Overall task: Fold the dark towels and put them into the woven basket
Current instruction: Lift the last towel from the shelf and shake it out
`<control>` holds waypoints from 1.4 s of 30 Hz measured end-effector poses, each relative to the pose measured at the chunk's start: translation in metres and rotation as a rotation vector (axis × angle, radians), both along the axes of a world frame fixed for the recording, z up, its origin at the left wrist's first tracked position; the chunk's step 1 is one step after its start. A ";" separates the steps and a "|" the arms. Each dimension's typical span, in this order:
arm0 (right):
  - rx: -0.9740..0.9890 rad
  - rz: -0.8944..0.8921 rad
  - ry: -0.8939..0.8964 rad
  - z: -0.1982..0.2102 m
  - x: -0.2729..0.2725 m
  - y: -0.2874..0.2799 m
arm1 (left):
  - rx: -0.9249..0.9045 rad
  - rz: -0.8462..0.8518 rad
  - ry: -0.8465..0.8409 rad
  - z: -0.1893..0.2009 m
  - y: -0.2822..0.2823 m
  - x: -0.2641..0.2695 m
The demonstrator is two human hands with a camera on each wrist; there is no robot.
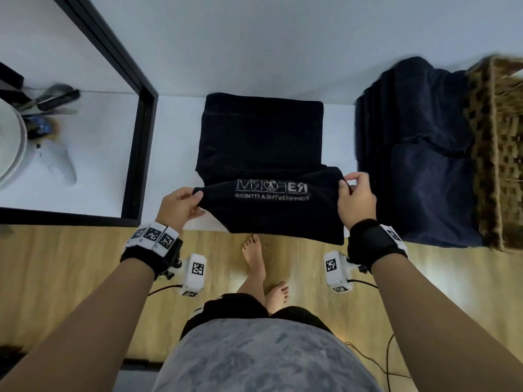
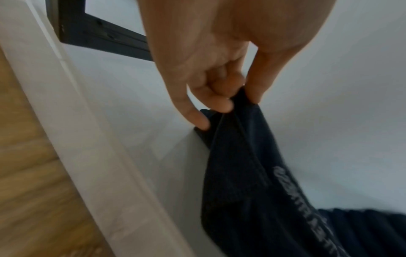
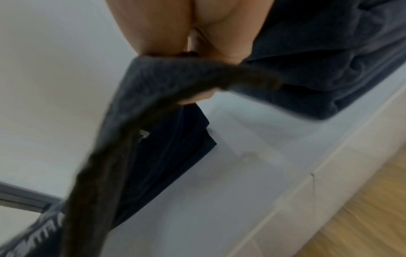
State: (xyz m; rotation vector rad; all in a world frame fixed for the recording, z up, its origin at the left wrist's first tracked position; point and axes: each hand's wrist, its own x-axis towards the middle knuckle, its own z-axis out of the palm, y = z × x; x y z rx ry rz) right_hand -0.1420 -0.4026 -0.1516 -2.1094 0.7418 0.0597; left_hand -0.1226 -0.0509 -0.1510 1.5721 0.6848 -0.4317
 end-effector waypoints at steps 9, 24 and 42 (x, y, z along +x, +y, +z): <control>0.040 0.188 0.451 -0.038 -0.051 0.007 | 0.228 -0.192 0.329 -0.036 0.006 -0.040; -0.382 0.460 0.026 -0.029 0.031 0.044 | 0.987 -0.834 -0.533 -0.037 -0.064 0.071; -0.293 0.439 0.147 -0.038 0.089 0.024 | 0.892 -0.930 -0.362 -0.048 -0.062 0.148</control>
